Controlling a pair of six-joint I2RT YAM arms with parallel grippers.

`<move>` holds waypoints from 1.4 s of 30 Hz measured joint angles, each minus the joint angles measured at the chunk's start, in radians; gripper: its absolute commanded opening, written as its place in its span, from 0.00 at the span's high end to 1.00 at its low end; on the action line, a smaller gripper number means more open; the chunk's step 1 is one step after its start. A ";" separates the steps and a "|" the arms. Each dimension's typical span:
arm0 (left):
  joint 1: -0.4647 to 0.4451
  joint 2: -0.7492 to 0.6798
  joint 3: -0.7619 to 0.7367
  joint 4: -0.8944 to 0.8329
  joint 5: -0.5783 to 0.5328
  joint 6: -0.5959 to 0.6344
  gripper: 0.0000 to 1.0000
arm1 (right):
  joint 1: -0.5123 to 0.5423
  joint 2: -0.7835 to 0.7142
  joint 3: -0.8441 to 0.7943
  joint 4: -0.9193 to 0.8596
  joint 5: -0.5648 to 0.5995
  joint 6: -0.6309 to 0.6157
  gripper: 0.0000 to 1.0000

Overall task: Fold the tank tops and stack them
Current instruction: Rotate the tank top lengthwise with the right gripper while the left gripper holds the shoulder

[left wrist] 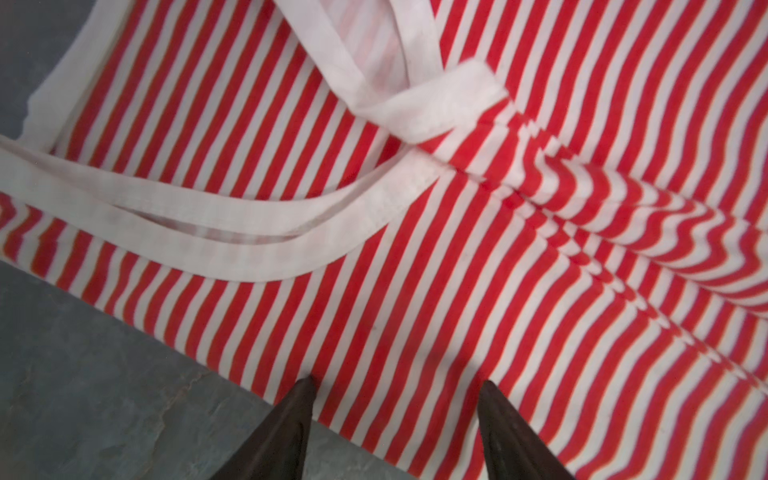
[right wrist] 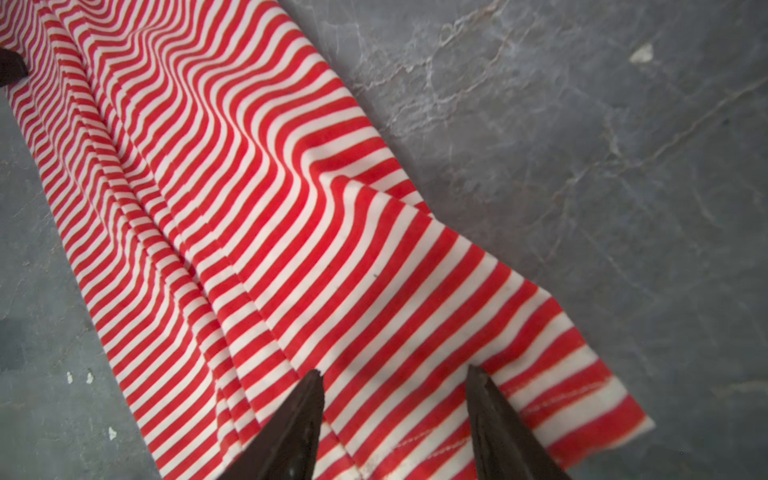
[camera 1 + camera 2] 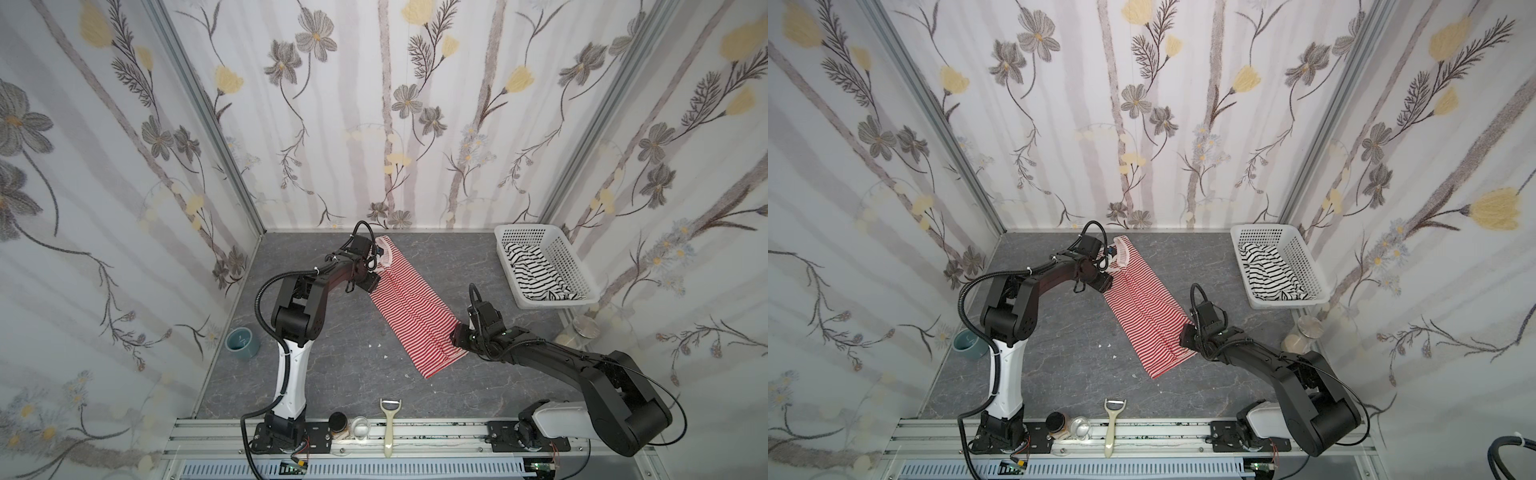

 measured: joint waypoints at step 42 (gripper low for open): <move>-0.094 0.153 0.210 0.068 -0.176 0.072 0.35 | 0.406 0.085 0.021 0.142 0.016 0.306 0.41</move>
